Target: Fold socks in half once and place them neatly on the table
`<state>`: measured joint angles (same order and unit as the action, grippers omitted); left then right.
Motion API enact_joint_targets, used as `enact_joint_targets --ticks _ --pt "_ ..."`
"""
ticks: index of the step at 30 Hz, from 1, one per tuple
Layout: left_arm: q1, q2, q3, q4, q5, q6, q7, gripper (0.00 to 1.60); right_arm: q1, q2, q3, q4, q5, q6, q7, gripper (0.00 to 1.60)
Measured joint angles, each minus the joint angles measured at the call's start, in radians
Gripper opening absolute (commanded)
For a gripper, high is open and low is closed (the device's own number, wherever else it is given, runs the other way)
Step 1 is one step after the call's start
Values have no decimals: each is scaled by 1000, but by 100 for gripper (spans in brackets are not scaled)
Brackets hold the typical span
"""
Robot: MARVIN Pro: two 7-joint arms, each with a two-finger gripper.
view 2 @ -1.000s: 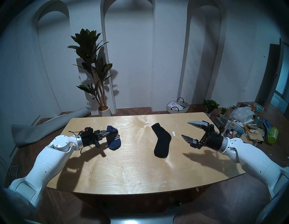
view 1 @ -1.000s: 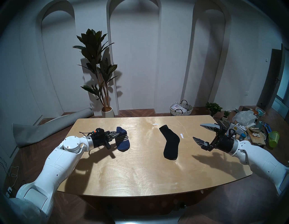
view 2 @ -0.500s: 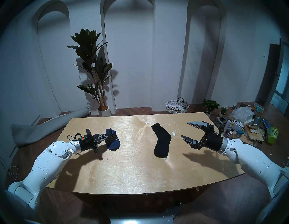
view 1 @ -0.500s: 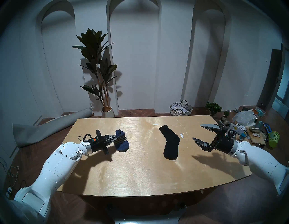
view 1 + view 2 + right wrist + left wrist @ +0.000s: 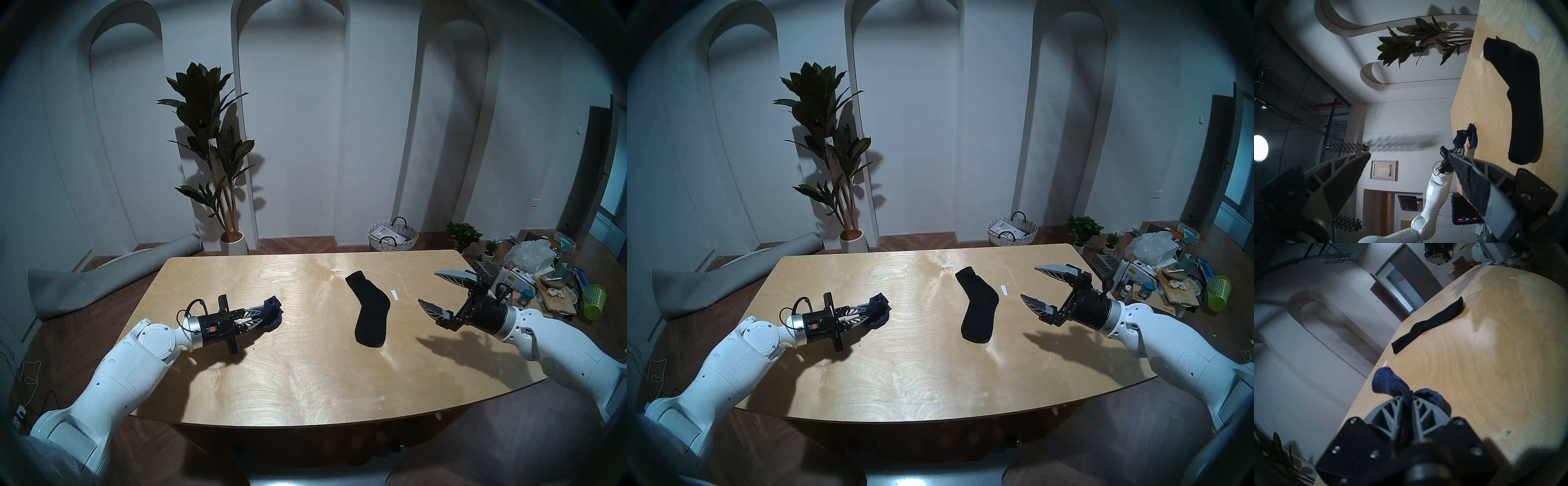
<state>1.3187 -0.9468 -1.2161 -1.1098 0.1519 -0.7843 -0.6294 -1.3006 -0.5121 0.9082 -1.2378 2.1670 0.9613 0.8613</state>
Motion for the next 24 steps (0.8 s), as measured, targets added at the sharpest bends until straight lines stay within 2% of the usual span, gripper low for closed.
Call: enact_joint_targets --ticks 8,16,20,24 --pt "-13 -11 -14 46 97 -118 75 160 -1 5 -10 17 12 0 1 160" --pt "-19 -35 -42 78 174 -162 164 160 -3 10 -22 34 33 0 2 160" --pt "-13 -63 -85 89 149 -164 226 160 0 11 -25 36 44 0 2 160" --pt "-17 -104 -126 67 66 -157 282 160 11 14 -19 34 45 0 -3 160"
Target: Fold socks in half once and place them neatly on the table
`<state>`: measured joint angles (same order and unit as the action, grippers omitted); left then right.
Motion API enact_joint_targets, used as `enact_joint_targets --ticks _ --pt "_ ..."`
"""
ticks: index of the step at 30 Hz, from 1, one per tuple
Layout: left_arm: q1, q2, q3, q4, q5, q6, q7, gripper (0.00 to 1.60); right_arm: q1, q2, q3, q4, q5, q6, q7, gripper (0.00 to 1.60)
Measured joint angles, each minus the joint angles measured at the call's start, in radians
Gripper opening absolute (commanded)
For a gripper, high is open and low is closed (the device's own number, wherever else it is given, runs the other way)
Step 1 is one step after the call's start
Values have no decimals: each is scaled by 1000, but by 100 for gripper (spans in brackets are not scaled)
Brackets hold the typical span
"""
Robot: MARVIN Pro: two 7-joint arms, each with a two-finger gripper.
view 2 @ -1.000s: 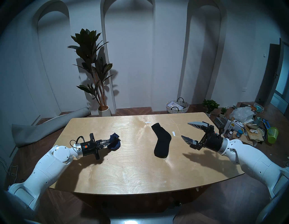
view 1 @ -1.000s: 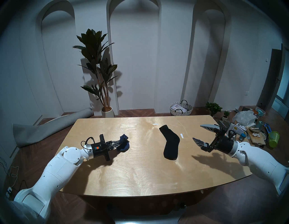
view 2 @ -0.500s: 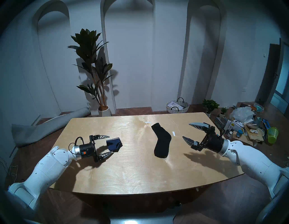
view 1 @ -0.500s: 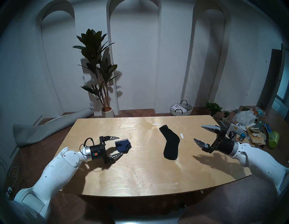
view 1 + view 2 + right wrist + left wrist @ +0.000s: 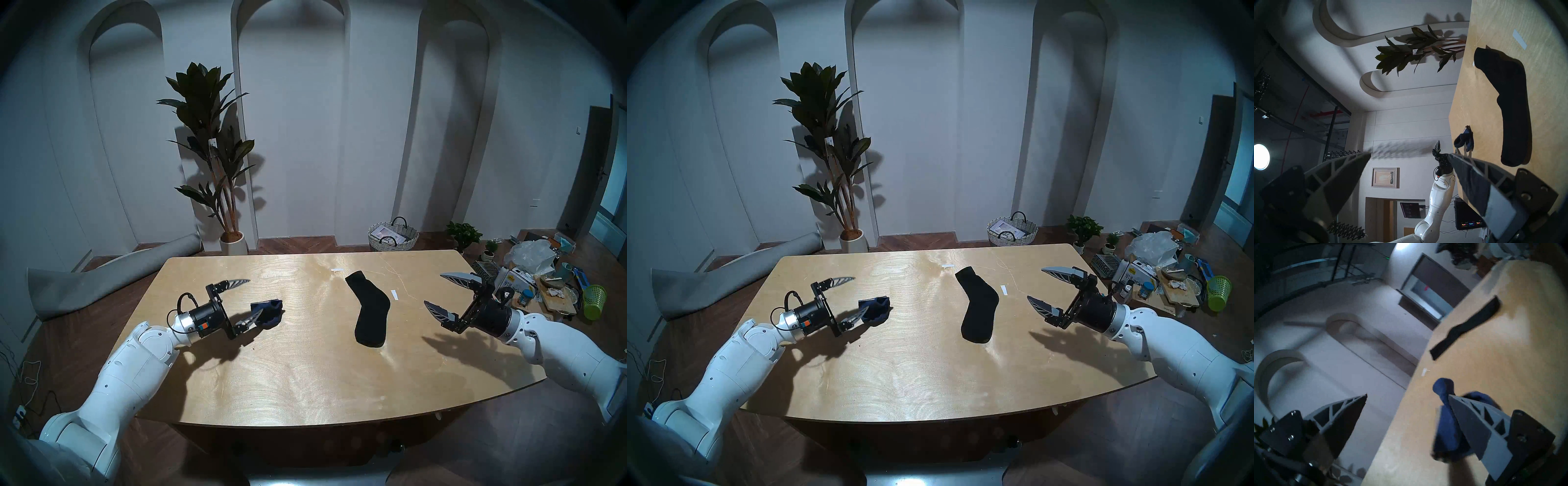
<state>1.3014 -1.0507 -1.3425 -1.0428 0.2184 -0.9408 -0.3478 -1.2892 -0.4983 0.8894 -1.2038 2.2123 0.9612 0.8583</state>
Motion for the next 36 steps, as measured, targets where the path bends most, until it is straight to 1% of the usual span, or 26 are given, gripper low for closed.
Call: enact_joint_targets --ticks 5,10,11,18,25,30,36 --pt "-28 -36 -35 -64 -83 13 36 160 24 5 16 -2 0 0 -2 160" --pt "-49 -52 -66 -114 -146 34 57 160 45 6 27 -2 0 0 -5 160" --pt "-56 -57 -78 -128 -169 43 65 160 52 6 29 -2 0 0 -7 160" --pt "-83 -76 -125 -169 -260 84 98 160 79 4 34 -2 -2 0 -23 160" --pt "-111 -92 -166 -192 -345 151 127 160 119 0 42 0 -4 0 -66 160" --pt "-121 -106 -176 -194 -387 206 140 160 148 -6 45 6 -6 0 -103 160" --pt "-127 -130 -177 -190 -432 286 155 160 179 -22 43 39 -13 0 -160 160"
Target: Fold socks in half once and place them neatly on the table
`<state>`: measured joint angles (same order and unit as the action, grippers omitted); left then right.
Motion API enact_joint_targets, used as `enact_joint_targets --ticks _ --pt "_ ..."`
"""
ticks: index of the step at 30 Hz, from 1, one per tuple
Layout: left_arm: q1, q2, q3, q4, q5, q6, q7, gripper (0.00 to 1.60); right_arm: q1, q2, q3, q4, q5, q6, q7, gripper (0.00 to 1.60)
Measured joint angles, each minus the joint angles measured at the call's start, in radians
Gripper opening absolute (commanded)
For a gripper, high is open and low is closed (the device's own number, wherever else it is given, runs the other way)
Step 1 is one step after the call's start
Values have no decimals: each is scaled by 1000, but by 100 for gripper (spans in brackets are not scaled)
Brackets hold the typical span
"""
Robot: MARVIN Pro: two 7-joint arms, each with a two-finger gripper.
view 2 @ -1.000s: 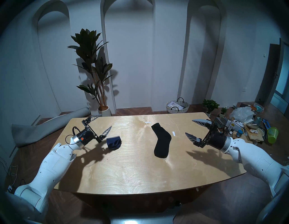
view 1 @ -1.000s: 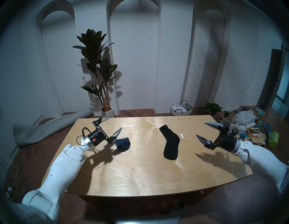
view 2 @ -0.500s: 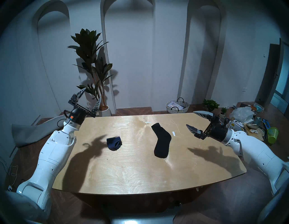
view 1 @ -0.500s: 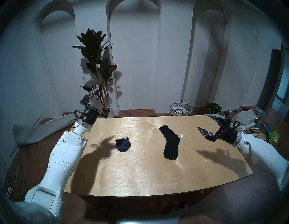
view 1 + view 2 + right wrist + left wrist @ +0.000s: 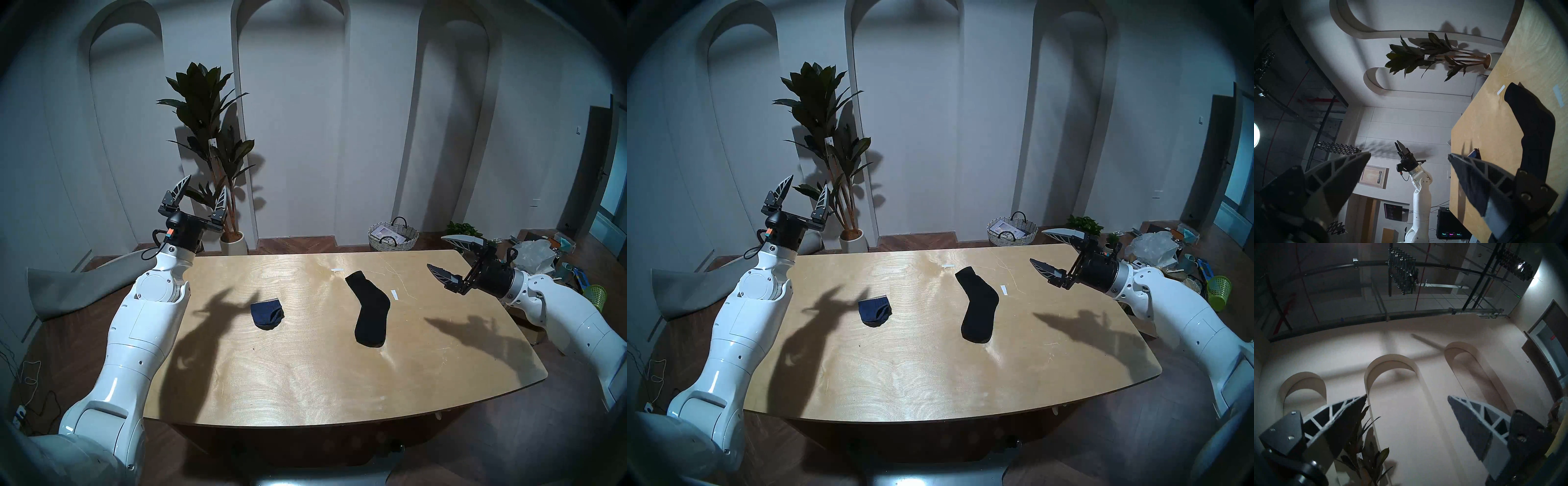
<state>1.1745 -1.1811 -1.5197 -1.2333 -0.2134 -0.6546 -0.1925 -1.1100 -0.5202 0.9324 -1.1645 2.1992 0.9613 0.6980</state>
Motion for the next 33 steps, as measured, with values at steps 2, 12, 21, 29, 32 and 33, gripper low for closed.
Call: enact_joint_targets --ticks 2,12,21,29,32,33 --pt "-1 -10 2 4 -13 30 5 160 9 -7 -3 17 -5 0 -21 160" --pt "-12 -59 50 20 -67 183 12 160 49 -53 -20 101 -44 -3 -123 160" --pt "-12 -52 85 37 -85 326 -23 160 96 -100 -24 163 -83 -25 -203 160" --pt "-5 8 85 50 -88 449 -79 160 139 -141 -24 210 -115 -42 -266 160" --pt "-2 37 81 54 -87 495 -105 160 156 -157 -24 229 -127 -47 -289 160" --pt "-2 43 80 54 -87 505 -110 160 159 -160 -24 233 -130 -48 -293 160"
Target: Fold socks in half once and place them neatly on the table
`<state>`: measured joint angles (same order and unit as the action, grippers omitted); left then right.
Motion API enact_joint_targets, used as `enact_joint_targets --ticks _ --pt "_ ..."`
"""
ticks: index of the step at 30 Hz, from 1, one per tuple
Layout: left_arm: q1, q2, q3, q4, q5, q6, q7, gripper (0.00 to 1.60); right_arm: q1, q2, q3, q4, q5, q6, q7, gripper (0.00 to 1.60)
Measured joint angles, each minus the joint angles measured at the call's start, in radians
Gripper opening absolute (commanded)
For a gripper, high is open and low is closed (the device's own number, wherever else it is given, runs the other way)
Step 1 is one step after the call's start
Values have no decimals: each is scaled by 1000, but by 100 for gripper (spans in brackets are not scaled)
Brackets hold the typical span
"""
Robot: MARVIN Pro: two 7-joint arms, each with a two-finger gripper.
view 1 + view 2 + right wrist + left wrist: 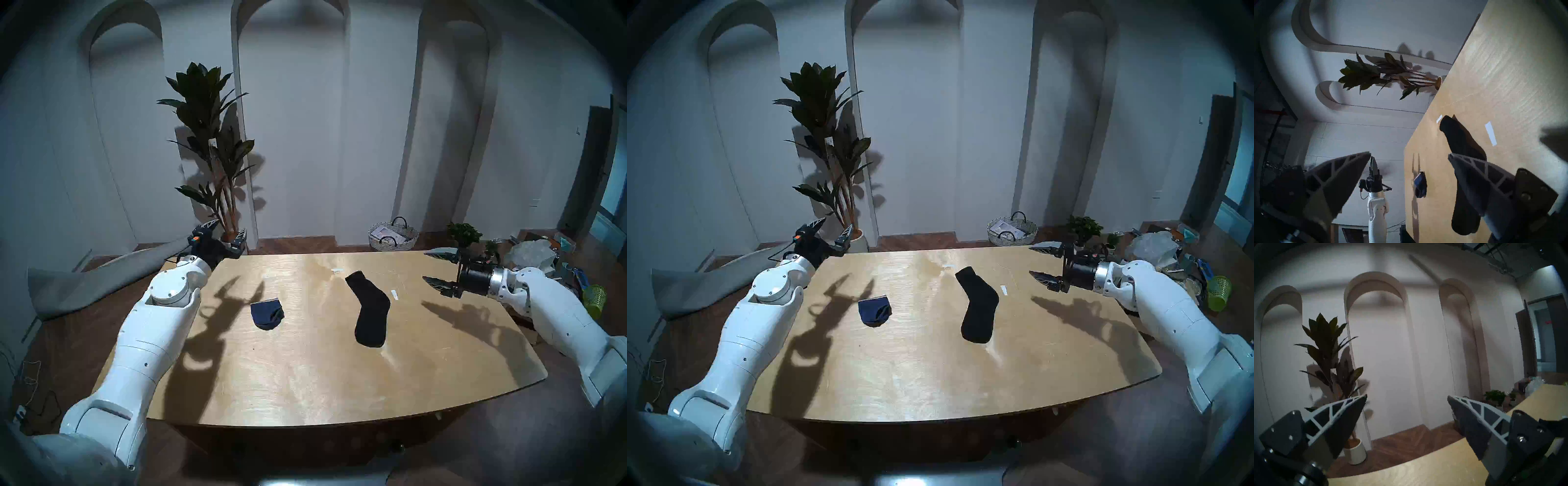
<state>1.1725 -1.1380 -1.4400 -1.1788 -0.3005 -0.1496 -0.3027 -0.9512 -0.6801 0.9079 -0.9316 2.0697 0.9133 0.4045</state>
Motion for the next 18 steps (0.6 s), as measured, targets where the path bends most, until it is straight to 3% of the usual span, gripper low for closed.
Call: enact_joint_targets --ticks 18 --pt "3 135 -3 -7 -13 239 -201 160 78 -96 -13 100 -65 -20 -111 160"
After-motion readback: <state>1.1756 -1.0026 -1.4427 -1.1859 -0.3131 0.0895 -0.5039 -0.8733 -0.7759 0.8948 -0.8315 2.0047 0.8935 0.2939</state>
